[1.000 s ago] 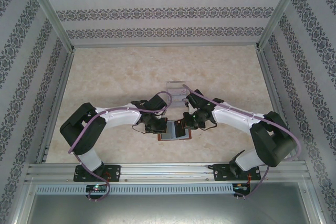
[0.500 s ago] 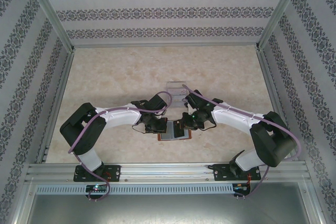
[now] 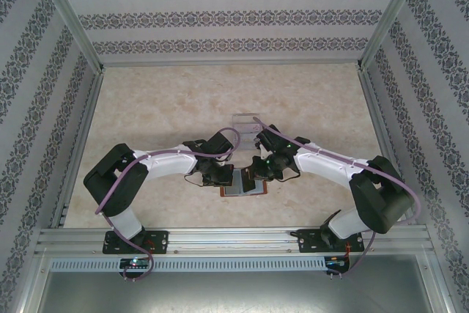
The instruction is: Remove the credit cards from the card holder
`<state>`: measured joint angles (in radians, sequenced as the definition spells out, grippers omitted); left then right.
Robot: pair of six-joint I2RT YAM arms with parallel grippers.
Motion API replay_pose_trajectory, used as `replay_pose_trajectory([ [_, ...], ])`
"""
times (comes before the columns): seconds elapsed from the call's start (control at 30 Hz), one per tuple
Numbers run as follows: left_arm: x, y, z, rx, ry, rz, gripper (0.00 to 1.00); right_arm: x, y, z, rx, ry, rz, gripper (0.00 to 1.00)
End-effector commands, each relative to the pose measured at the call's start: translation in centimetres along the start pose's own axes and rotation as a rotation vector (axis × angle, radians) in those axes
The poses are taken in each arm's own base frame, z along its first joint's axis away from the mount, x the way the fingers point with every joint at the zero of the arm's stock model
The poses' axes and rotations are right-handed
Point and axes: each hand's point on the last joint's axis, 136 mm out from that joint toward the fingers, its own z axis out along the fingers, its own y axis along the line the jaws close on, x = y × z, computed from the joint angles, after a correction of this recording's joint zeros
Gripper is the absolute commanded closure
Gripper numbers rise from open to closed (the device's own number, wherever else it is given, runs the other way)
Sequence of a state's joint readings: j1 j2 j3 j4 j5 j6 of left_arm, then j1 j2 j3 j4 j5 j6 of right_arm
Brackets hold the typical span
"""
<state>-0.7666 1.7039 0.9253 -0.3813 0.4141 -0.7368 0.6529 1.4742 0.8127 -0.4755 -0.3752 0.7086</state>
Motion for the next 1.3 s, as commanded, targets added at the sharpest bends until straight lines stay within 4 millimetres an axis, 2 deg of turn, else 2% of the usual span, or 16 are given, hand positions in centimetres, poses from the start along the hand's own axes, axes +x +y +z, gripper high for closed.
replay_pose_trajectory([
  [0.0,1.7,3.0,0.8,-0.13,0.048,-0.005,1.0,-0.2,1.5,-0.7,-0.028,-0.01,-0.011,0.86],
  [0.37,1.5,2.7,0.3,-0.13,0.042,0.002,1.0,-0.1,1.5,-0.8,-0.016,-0.008,-0.023,0.9],
  [0.53,1.3,3.0,-0.2,-0.163,0.039,0.017,0.99,-0.3,1.6,-1.5,-0.01,-0.024,-0.037,0.9],
  [0.73,1.0,2.4,-1.0,-0.155,0.021,0.033,0.96,-1.0,2.0,-3.0,-0.009,-0.059,-0.099,0.92],
  [1.03,0.3,1.9,-2.1,-0.162,-0.007,0.051,0.93,-2.7,2.2,-5.5,0.022,-0.146,-0.352,0.95],
  [1.27,0.1,1.8,-3.0,-0.162,-0.045,0.045,0.89,-3.3,2.5,-7.7,0.082,-0.173,-0.756,0.99],
])
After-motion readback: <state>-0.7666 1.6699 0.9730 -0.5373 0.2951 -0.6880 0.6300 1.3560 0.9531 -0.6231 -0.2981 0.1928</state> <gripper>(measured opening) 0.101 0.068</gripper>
